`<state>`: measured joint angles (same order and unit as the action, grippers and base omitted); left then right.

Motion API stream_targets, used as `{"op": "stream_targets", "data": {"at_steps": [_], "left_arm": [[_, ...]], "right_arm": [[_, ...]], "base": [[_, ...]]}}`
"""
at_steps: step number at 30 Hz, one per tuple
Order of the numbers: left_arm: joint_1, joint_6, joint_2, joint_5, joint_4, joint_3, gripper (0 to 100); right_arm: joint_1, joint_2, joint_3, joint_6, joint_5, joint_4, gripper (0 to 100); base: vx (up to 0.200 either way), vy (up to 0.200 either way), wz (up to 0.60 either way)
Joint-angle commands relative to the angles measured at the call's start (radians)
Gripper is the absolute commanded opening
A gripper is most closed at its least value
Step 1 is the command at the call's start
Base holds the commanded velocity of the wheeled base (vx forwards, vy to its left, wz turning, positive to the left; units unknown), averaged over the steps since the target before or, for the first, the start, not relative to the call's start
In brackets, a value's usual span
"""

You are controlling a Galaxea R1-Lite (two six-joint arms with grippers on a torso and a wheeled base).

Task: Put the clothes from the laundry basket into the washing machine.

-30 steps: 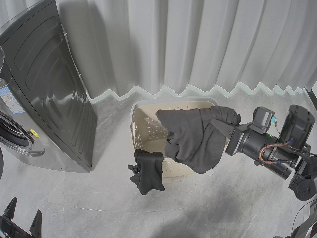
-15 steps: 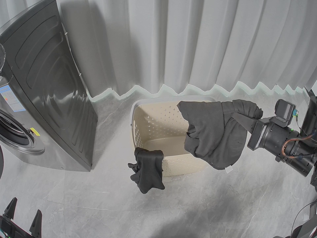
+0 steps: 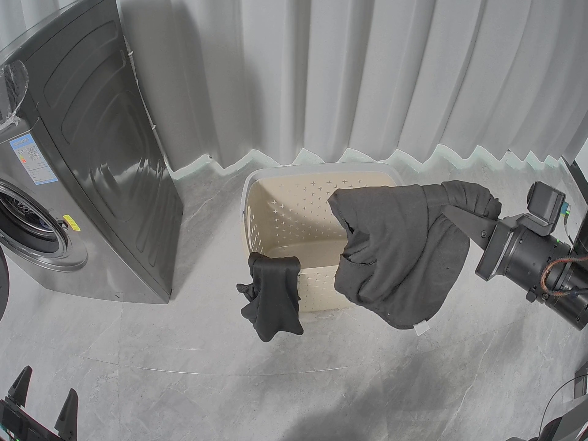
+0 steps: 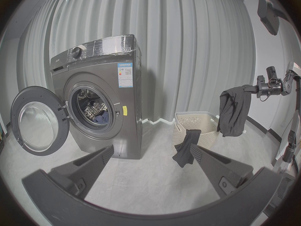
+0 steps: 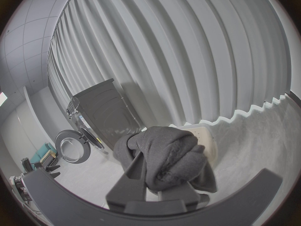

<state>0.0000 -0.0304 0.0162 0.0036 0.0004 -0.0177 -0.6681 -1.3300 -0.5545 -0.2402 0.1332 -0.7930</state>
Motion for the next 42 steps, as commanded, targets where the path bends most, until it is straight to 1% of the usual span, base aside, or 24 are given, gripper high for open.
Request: {"op": "stream_targets", "data": {"at_steps": [1,6,15,23,29,38,42], "left_arm": [[0.000,0.000,-0.016,0.001,0.000,0.016,100],[0.000,0.006,-0.016,0.001,0.000,0.015,100],[0.000,-0.003,-0.016,0.001,0.000,0.016,100],[-0.002,-0.002,-0.016,0.001,0.000,0.015,100],[0.000,-0.003,-0.016,0.001,0.000,0.015,100],[-0.002,0.000,-0.016,0.001,0.000,0.015,100],[-0.002,-0.002,-0.016,0.001,0.000,0.015,100]], "right_arm": [[-0.001,0.000,0.004,-0.001,0.000,-0.002,0],[-0.010,0.000,0.005,-0.001,0.000,-0.006,0],[-0.016,0.000,0.013,-0.001,-0.001,-0.011,0],[-0.018,-0.001,0.016,0.001,-0.006,-0.012,0],[-0.033,-0.003,0.013,0.001,-0.009,-0.017,0],[-0.033,0.000,0.011,0.001,-0.009,-0.017,0],[-0.036,-0.005,0.013,0.001,-0.010,-0.017,0]], "base": [[0.000,0.200,0.00],[0.000,0.200,0.00],[0.000,0.200,0.00],[0.000,0.200,0.00],[0.000,0.200,0.00],[0.000,0.000,0.00],[-0.200,0.000,0.00]]}}
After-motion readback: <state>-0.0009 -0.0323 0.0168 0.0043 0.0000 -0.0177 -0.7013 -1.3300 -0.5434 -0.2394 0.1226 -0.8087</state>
